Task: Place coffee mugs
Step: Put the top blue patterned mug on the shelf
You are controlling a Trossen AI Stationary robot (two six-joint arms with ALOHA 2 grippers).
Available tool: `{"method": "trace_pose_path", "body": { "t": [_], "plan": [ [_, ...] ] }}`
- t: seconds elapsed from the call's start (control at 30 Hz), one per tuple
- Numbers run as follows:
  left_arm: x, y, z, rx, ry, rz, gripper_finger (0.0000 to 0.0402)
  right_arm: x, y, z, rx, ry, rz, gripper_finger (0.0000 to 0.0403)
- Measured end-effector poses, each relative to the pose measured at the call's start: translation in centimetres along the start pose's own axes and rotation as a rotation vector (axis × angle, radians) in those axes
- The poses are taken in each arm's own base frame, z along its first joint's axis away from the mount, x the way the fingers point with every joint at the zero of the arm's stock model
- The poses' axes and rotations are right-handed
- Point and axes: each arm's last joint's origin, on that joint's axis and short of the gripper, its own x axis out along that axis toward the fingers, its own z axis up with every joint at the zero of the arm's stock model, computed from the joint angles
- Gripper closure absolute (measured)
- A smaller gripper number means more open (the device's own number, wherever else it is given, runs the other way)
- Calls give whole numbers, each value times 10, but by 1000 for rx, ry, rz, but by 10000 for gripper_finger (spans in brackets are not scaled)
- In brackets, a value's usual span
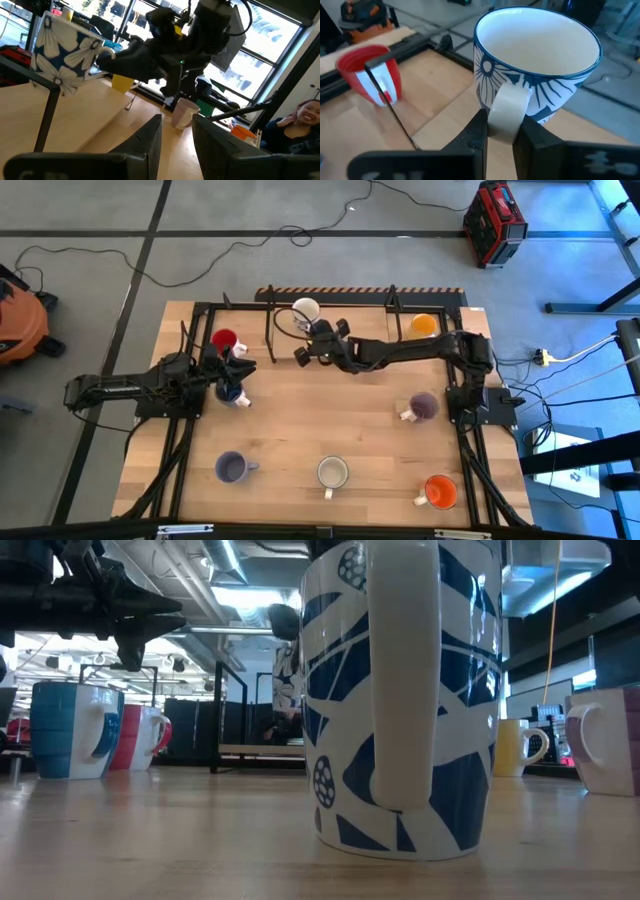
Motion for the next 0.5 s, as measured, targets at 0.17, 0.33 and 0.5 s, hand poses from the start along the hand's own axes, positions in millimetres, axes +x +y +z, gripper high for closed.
{"method": "trace_pose_path", "body": {
  "t": [0.17,0.33,0.5],
  "plan": [
    [0,0,0,0,1,1,299,22,-6,-6,44,-30,-17,365],
    [0,1,-1,0,9,6,299,46,-2,-2,59,-35,-15,365],
    [0,1,-1,0,7,6,299,71,4,3,60,-27,-24,365]
  ]
}}
